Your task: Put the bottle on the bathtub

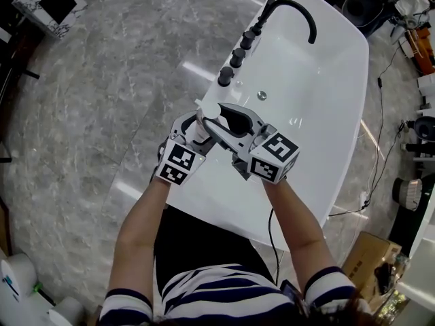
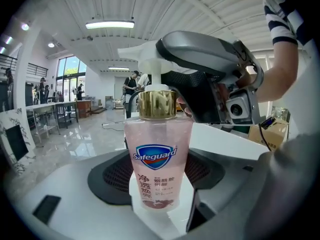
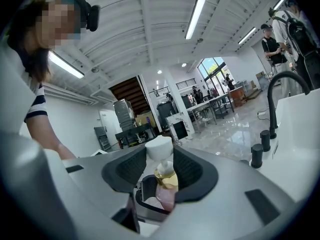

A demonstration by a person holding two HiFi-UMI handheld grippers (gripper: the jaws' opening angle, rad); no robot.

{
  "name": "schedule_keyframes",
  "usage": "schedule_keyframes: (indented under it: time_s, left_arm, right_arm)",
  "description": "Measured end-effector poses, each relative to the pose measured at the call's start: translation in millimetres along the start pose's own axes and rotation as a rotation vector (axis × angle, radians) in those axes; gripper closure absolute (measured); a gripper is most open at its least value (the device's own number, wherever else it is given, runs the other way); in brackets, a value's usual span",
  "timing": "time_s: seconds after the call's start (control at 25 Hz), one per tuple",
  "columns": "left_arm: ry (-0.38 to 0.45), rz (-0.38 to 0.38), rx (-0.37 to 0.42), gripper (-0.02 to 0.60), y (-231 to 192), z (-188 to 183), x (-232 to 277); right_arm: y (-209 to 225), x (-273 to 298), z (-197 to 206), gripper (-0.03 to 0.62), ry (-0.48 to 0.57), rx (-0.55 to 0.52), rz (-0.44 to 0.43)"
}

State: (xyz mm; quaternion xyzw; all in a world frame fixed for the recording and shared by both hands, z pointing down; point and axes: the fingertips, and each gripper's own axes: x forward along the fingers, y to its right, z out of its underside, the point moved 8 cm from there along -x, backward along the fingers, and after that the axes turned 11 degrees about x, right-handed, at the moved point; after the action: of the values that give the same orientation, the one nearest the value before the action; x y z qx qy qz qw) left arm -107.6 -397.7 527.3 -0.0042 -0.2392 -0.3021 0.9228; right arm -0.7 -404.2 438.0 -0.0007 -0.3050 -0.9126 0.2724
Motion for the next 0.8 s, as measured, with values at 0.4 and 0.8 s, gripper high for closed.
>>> schedule_keyframes:
  time_s: [0.4,0.8]
  left_arm:
    - [-0.021,-0.051,0.073,0.264,-22.2,-3.4,29.6]
    - [-0.039,-0.049,0.104,0.261,-33.9,2.2,47.0]
  right_arm:
    - [25.2,8.4,-8.8,0.407,0.042,0.023,0.007]
    - [41.3,16.3,-7.6,0.407,0.039,0.022,0.035]
